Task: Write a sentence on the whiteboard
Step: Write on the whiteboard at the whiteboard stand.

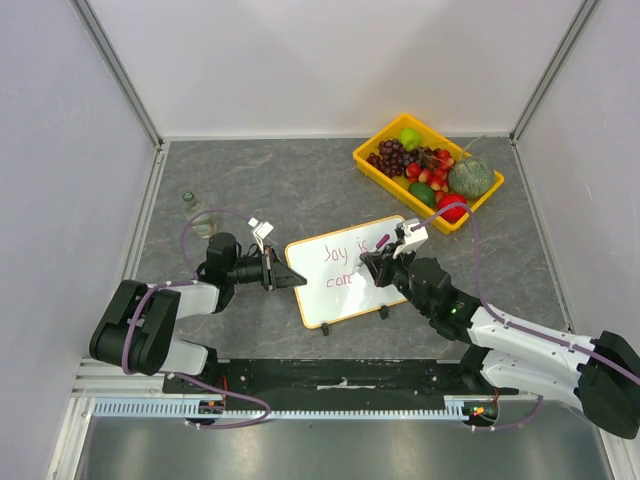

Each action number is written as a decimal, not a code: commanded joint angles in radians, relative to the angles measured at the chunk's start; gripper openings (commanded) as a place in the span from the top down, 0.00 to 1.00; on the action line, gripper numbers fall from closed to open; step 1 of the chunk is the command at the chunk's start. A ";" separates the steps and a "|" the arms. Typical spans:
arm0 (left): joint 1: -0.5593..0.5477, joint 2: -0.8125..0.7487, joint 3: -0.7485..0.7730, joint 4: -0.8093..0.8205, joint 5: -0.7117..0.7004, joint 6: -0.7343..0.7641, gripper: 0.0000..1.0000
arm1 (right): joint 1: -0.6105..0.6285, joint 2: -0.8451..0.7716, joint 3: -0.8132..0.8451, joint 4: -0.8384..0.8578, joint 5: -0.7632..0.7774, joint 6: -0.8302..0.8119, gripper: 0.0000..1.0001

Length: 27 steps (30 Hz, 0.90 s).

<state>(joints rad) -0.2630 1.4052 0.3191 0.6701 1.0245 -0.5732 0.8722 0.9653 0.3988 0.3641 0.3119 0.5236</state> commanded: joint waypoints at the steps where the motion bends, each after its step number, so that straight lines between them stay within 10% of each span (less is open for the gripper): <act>1: -0.001 0.021 0.014 -0.018 -0.050 0.016 0.98 | -0.006 -0.019 -0.009 -0.019 0.046 -0.011 1.00; 27: -0.001 0.020 0.012 -0.018 -0.050 0.016 0.98 | -0.006 0.023 0.045 0.061 0.015 0.027 1.00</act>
<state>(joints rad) -0.2630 1.4075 0.3218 0.6701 1.0271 -0.5732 0.8722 0.9833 0.4114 0.3641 0.3107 0.5346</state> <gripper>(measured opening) 0.070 0.067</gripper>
